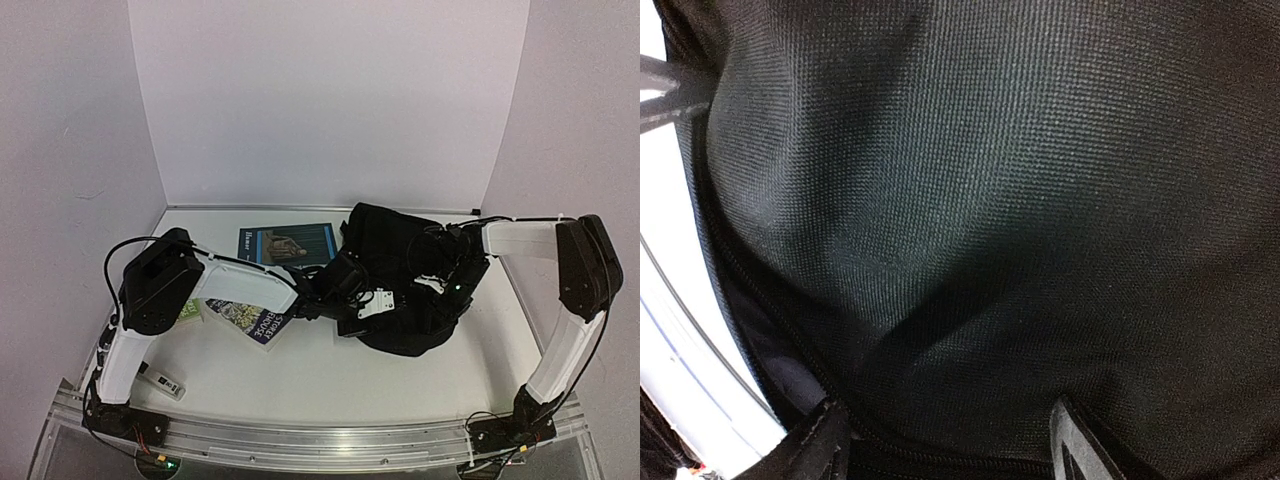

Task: Pack the student bag
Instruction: Unzip the student bag at the center of the board.

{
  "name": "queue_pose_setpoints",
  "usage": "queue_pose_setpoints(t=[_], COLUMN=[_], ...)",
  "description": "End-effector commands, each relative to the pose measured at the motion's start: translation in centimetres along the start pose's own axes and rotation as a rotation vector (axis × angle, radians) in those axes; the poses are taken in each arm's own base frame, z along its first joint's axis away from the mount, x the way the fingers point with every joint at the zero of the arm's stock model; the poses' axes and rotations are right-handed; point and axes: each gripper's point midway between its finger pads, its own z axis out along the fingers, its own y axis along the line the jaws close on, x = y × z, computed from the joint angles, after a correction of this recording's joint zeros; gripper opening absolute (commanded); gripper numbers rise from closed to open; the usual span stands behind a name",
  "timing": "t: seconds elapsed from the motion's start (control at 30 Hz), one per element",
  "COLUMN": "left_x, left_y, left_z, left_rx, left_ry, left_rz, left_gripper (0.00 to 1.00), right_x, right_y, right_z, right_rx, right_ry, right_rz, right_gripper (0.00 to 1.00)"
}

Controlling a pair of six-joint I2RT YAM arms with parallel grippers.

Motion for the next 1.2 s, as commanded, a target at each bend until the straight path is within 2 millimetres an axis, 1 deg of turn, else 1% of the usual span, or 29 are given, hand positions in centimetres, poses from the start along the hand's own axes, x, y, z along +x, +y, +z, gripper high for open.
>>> queue_pose_setpoints(t=[0.0,0.03,0.1,0.17,0.2,0.3,0.37,0.43,0.53,0.57,0.63,0.73,0.87,0.93,1.07,1.17], left_x=[2.2,2.1,1.1,-0.1,-1.1,-3.1,-4.2,-5.0,-5.9,-6.1,-6.6,-7.2,-7.7,-8.0,-8.0,-8.1], left_y=[-1.9,-1.8,-1.1,-0.4,0.0,1.1,1.7,2.4,3.4,3.7,4.6,5.9,8.4,9.4,11.2,11.7], left_z=[0.9,0.8,0.0,-1.1,-1.9,-3.9,-4.9,-5.7,-6.6,-6.9,-7.6,-8.7,-10.1,-10.6,-11.0,-11.0], left_rx=[0.073,0.065,0.038,0.011,-0.007,-0.047,-0.07,-0.085,-0.097,-0.097,-0.098,-0.093,-0.076,-0.056,-0.01,0.03], left_ry=[0.078,0.073,0.043,0.001,-0.033,-0.112,-0.152,-0.186,-0.228,-0.242,-0.272,-0.31,-0.362,-0.386,-0.408,-0.418], left_rz=[0.027,0.027,0.024,0.009,0.004,-0.01,-0.019,-0.04,-0.083,-0.099,-0.142,-0.216,-0.342,-0.399,-0.515,-0.568], left_gripper=[0.32,0.25,0.13,0.04,0.01,0.0,0.0,0.0,0.0,0.0,0.0,0.0,0.0,0.0,0.0,0.0], right_x=[0.7,0.6,0.3,-0.2,-0.5,-1.7,-2.5,-3.2,-4.1,-4.2,-4.5,-4.7,-5.0,-5.1,-5.2,-5.5], right_y=[0.6,0.7,1.0,1.2,1.3,1.7,1.8,1.9,2.0,2.1,2.4,3.0,4.1,4.5,4.8,5.1], right_z=[-0.1,-0.3,-0.8,-1.5,-2.0,-4.2,-5.6,-6.9,-8.2,-8.5,-9.1,-9.7,-10.4,-10.7,-11.0,-11.2], right_rx=[-0.007,-0.008,-0.01,-0.007,-0.003,0.026,0.049,0.07,0.09,0.092,0.092,0.076,0.045,0.039,0.053,0.072], right_ry=[0.011,0.002,-0.018,-0.043,-0.062,-0.133,-0.177,-0.214,-0.253,-0.262,-0.283,-0.311,-0.354,-0.372,-0.398,-0.421], right_rz=[0.004,0.005,0.005,0.002,-0.001,-0.028,-0.045,-0.06,-0.084,-0.092,-0.111,-0.132,-0.15,-0.162,-0.186,-0.194], right_gripper=[0.7,0.7,0.7,0.7,0.7,0.7,0.71,0.73,0.77,0.8,0.83,0.85,0.88,0.91,0.92,0.92])
